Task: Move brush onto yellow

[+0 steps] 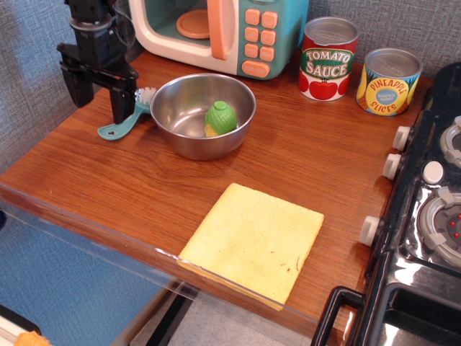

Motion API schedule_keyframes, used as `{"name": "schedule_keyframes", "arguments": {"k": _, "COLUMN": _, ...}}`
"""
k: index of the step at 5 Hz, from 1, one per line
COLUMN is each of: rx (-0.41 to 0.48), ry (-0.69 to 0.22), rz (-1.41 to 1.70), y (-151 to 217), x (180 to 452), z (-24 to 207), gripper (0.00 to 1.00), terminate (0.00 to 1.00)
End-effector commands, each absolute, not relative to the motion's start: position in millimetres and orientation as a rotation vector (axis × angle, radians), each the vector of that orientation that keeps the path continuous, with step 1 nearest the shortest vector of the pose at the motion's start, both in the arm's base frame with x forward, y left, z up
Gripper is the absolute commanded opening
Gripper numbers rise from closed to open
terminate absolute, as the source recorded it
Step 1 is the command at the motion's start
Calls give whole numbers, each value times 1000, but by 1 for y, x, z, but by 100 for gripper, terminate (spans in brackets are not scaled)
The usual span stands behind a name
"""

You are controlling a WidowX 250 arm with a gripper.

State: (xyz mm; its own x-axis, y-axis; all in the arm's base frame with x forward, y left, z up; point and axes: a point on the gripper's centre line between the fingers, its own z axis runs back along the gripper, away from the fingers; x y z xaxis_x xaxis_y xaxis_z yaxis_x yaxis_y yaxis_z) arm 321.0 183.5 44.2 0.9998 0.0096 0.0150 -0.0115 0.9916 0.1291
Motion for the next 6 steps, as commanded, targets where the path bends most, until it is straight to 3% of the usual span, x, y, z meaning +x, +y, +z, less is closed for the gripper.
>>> {"name": "schedule_keyframes", "arguments": {"k": 1, "rx": 151, "ry": -36, "rz": 16, "y": 193, "x": 339, "z": 42, "gripper": 100, "terminate": 0}}
{"name": "schedule_keyframes", "arguments": {"k": 4, "rx": 92, "ry": -78, "rz": -34, "y": 178, "x": 355, "z": 27, "gripper": 100, "terminate": 0}}
{"name": "schedule_keyframes", "arguments": {"k": 5, "rx": 90, "ry": -51, "rz": -46, "y": 172, "x": 359, "z": 16, "gripper": 100, "terminate": 0}}
{"name": "schedule_keyframes", "arguments": {"k": 6, "rx": 79, "ry": -44, "rz": -45, "y": 171, "x": 360, "z": 11, "gripper": 0, "terminate": 0}}
